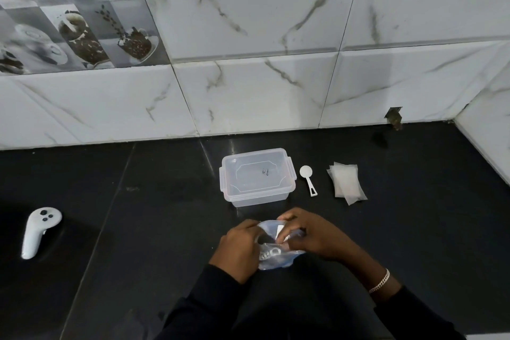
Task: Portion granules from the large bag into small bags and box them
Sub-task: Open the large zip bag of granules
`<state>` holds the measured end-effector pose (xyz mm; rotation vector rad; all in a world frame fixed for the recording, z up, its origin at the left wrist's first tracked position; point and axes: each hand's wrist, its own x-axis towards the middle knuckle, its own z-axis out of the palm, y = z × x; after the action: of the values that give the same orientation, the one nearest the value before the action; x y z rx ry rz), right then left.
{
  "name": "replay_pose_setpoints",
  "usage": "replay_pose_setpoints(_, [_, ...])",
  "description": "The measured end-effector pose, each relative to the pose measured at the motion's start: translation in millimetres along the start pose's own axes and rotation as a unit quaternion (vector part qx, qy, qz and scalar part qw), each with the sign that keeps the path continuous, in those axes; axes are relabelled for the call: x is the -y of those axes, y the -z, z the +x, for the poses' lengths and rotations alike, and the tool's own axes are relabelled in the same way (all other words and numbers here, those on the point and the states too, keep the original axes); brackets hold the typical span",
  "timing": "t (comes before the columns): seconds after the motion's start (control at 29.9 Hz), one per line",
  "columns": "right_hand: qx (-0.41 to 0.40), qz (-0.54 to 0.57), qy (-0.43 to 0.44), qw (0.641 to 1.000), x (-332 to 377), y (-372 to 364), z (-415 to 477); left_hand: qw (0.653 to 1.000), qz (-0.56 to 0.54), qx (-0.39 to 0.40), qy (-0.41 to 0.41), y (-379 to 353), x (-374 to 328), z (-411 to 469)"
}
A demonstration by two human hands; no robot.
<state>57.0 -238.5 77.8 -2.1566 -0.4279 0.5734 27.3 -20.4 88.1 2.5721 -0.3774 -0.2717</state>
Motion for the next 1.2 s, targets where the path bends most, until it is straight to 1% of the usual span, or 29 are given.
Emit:
replay_pose_setpoints(0.07, [-0.062,-0.127,-0.026,0.990,-3,-7,2,1.000,-0.025,0.005,-0.004,-3,-9,-1])
replay_pose_setpoints(0.13, [-0.146,-0.223,-0.040,0.963,1,-16,6,0.999,-0.039,0.013,-0.010,-6,-18,-2])
replay_pose_setpoints(0.17, [-0.175,-0.246,-0.056,0.952,4,-19,5,0.999,-0.042,0.013,-0.011,-7,-23,0])
replay_pose_setpoints(0.2, [-0.185,-0.251,-0.082,0.947,8,-23,5,0.999,-0.045,0.010,-0.008,-8,-26,1])
replay_pose_setpoints(0.23, [-0.178,-0.245,-0.111,0.947,10,-25,3,0.999,-0.047,0.005,-0.004,-8,-30,4])
replay_pose_setpoints(0.27, [-0.152,-0.226,-0.136,0.952,11,-28,2,0.999,-0.050,-0.003,0.003,-7,-33,7])
replay_pose_setpoints(0.33, [-0.115,-0.189,-0.156,0.963,10,-26,-3,0.998,-0.052,-0.011,0.025,-4,-37,15])
replay_pose_setpoints(0.4, [-0.118,-0.151,-0.155,0.969,11,-13,-9,0.997,-0.058,-0.014,0.053,-3,-39,23])
replay_pose_setpoints(0.47, [-0.133,-0.134,-0.166,0.968,9,3,-12,0.995,-0.070,-0.020,0.072,-4,-42,28])
replay_pose_setpoints(0.57, [-0.158,-0.135,-0.183,0.961,2,22,-13,0.994,-0.077,-0.023,0.070,-8,-50,37])
replay_pose_setpoints(0.74, [-0.167,-0.151,-0.181,0.957,-16,40,-17,0.995,-0.084,-0.023,0.046,-19,-70,59])
replay_pose_setpoints(1.0, [-0.156,-0.189,-0.215,0.945,-40,69,-18,0.998,-0.057,-0.003,0.032,-41,-89,98])
replay_pose_setpoints(1.1, [-0.154,-0.178,-0.221,0.946,-50,76,-15,0.998,-0.052,-0.004,0.027,-46,-92,112])
replay_pose_setpoints(1.2, [-0.146,-0.167,-0.227,0.948,-60,78,-10,0.998,-0.044,0.002,0.040,-50,-90,122])
